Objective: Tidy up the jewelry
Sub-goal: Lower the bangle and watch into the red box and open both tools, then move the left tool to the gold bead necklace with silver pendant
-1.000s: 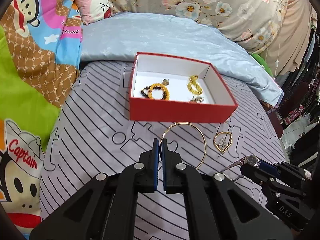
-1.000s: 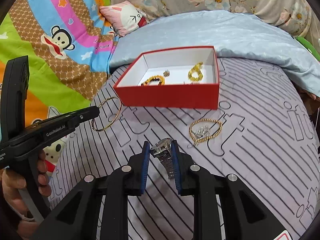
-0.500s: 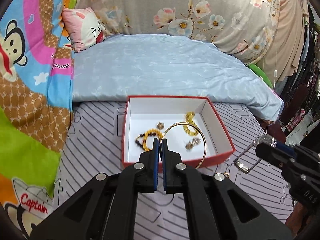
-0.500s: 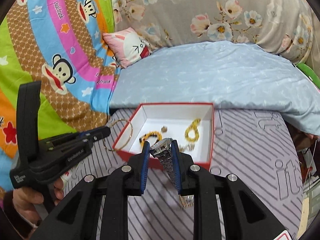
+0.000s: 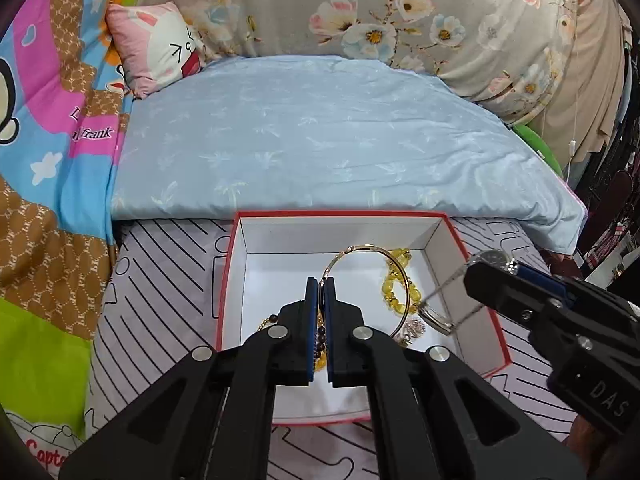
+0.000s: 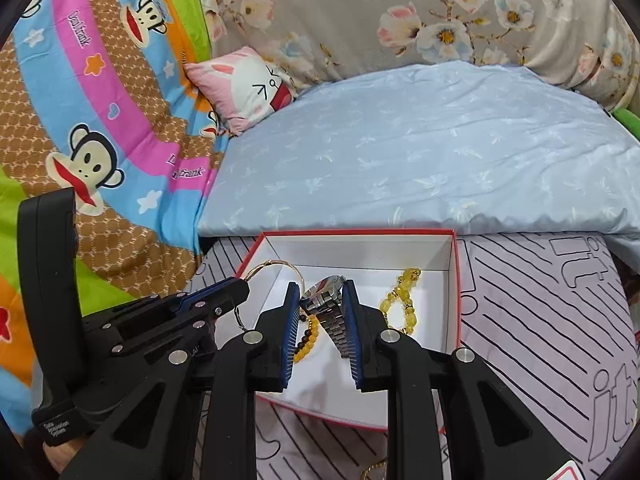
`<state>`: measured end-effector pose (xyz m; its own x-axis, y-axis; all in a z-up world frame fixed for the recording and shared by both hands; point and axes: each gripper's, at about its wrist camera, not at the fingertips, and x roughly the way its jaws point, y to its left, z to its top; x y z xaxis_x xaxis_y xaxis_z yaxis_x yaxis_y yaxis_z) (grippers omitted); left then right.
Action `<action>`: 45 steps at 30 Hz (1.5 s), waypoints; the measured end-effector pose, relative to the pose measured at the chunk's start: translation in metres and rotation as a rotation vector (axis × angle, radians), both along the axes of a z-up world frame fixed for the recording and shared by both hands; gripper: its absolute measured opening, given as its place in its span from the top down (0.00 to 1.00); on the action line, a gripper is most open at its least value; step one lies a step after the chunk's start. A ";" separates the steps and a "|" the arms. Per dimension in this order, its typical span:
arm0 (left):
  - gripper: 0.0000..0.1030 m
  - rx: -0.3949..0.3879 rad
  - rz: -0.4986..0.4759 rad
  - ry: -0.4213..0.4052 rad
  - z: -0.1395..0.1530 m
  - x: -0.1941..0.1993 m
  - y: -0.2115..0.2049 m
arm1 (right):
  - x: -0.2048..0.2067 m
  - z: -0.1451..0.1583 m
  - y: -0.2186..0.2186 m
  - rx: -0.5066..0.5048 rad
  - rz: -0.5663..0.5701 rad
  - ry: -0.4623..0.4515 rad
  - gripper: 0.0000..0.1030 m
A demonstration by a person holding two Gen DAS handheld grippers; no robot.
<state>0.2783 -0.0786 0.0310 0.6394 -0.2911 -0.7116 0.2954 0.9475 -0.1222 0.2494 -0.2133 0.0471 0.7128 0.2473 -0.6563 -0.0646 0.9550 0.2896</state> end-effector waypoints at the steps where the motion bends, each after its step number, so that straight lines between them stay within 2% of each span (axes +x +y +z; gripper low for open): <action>1: 0.98 0.004 0.001 0.007 -0.004 0.003 -0.001 | 0.003 -0.004 0.001 -0.003 0.001 0.006 0.80; 15: 0.97 0.041 0.010 0.060 -0.040 0.027 -0.006 | 0.029 -0.044 0.003 -0.034 -0.002 0.072 0.80; 19: 0.95 0.037 0.011 0.068 -0.044 0.031 -0.006 | 0.028 -0.045 0.005 -0.042 -0.004 0.058 0.79; 20: 0.95 0.039 0.020 0.060 -0.045 0.031 -0.005 | 0.027 -0.044 0.006 -0.051 -0.008 0.047 0.76; 23: 0.77 0.043 0.034 0.053 -0.044 0.031 -0.003 | 0.023 -0.041 0.005 -0.062 -0.017 0.039 0.73; 25: 0.65 0.042 0.045 0.041 -0.041 0.028 0.000 | 0.016 -0.037 0.001 -0.052 -0.025 0.035 0.72; 28: 0.62 0.031 0.048 0.025 -0.033 0.018 0.008 | -0.001 -0.030 -0.005 -0.052 -0.039 0.024 0.69; 35: 0.60 0.011 0.047 0.020 -0.022 -0.028 0.026 | -0.062 -0.025 -0.014 -0.078 -0.066 0.032 0.68; 41: 0.60 0.008 0.037 0.042 -0.025 -0.074 0.032 | -0.117 -0.043 -0.020 -0.105 -0.088 0.096 0.68; 45: 0.60 0.016 0.030 0.072 -0.034 -0.100 0.031 | -0.143 -0.057 -0.027 -0.083 -0.106 0.143 0.68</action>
<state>0.1786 -0.0472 -0.0035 0.5950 -0.2604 -0.7604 0.2576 0.9579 -0.1265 0.1061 -0.2400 -0.0100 0.6296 0.1165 -0.7681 0.0735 0.9753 0.2081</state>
